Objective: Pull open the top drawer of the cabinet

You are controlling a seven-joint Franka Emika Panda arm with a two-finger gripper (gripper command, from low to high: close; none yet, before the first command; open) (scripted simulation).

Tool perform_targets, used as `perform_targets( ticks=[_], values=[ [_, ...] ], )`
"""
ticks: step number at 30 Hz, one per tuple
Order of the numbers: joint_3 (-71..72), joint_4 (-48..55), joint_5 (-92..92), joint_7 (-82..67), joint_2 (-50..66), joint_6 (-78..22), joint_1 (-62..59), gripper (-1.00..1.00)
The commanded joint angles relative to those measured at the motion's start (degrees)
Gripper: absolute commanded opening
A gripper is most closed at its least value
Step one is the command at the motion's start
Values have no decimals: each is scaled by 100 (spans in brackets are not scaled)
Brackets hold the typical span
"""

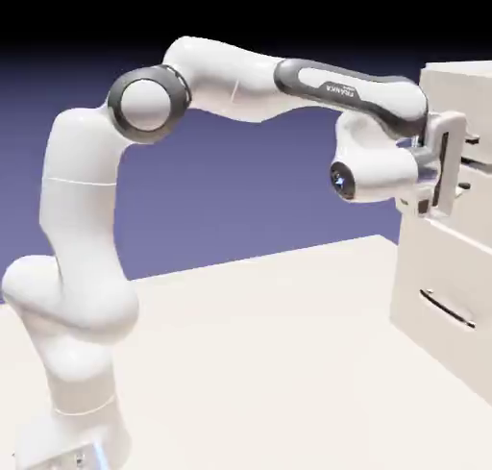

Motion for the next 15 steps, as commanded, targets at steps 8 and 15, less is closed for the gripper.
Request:
perform_targets(
  ticks=[8, 15],
  values=[
    [1609, -155, 256, -856, 481, 110, -1396, -100],
    [1562, -1606, 591, -1860, 1825, -74, -1209, -100]
  ],
)
